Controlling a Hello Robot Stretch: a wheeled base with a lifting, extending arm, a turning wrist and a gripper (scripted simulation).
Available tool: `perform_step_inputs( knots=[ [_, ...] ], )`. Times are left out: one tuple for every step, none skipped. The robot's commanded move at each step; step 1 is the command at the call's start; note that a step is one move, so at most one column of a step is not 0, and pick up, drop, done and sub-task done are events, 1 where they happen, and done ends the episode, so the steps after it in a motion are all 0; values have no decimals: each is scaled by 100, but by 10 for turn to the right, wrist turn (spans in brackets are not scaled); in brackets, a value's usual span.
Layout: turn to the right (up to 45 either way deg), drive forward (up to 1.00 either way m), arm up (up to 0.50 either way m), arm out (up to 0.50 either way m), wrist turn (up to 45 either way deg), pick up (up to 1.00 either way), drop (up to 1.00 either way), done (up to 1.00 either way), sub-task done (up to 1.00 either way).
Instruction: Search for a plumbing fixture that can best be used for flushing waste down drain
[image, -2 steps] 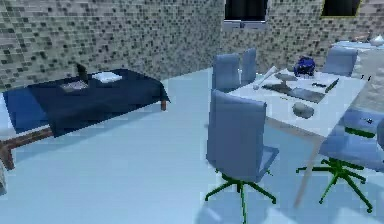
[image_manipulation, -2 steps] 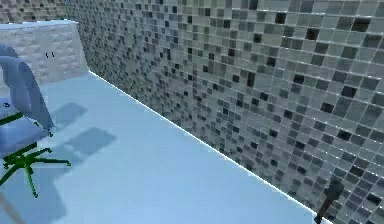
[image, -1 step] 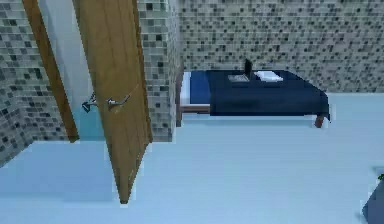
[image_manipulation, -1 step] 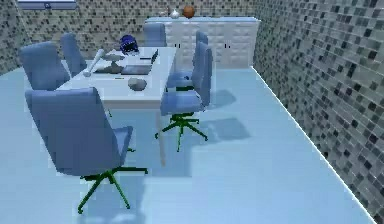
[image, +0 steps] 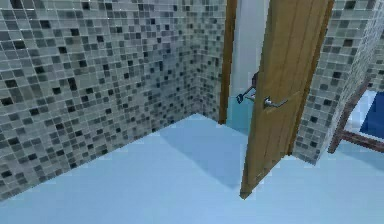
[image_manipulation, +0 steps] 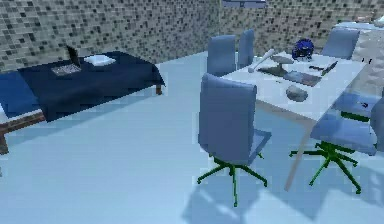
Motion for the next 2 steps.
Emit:
perform_step_inputs(
  knots=[
    [-210, 0, 0, 0, 0, 0, 0, 0, 0],
    [0, 100, 0, 0, 0, 0, 0, 0, 0]
  ],
)
